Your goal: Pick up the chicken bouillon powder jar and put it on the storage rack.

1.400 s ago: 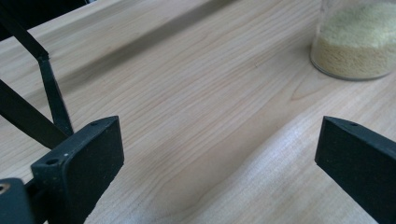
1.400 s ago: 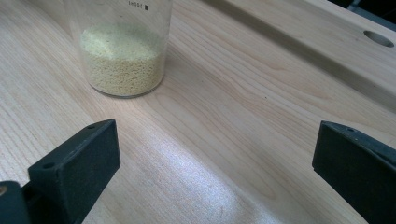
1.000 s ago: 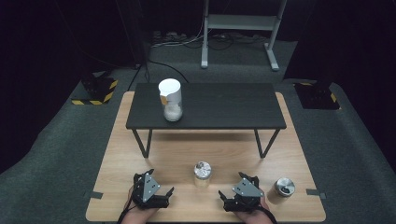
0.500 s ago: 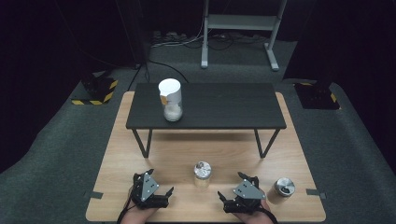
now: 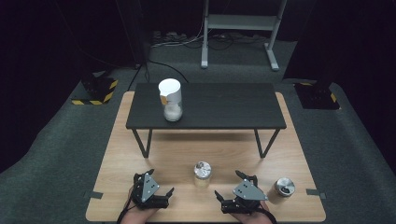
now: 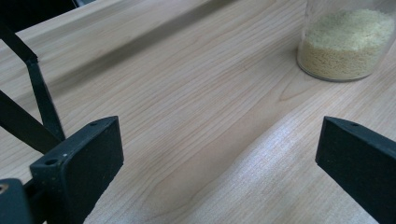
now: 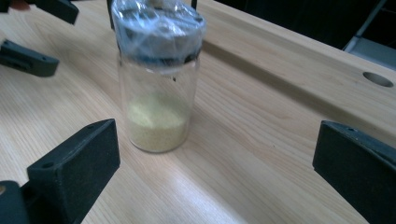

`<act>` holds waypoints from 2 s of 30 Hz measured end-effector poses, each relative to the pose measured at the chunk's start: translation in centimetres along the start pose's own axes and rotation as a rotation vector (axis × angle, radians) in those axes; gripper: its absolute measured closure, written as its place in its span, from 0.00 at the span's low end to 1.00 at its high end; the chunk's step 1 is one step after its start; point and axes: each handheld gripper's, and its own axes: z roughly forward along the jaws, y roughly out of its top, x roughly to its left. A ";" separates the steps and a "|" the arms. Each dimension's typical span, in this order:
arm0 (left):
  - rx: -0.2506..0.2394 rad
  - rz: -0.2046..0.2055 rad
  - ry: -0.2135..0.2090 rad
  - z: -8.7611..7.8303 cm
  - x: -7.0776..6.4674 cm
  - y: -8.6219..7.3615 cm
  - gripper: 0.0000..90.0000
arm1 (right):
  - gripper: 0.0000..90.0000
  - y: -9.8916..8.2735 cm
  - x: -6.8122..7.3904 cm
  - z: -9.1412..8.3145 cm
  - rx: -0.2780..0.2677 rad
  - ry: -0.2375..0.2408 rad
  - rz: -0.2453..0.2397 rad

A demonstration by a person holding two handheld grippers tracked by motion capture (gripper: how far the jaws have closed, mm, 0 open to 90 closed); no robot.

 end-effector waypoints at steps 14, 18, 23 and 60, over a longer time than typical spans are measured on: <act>-0.004 0.008 -0.017 0.0 0.0 0.0 0.01 | 0.00 1.9 0.5 0.6 -0.033 0.030 0.026; -0.004 0.013 -0.023 0.0 0.0 0.0 0.01 | 0.00 2.5 0.7 0.9 -0.043 0.034 0.024; -0.004 0.015 -0.027 0.0 0.0 0.0 0.01 | 0.00 3.0 0.9 1.3 -0.046 0.039 0.033; -0.013 0.015 -0.040 -0.1 0.0 0.0 0.01 | 0.07 3.8 1.3 5.1 -0.084 0.096 0.093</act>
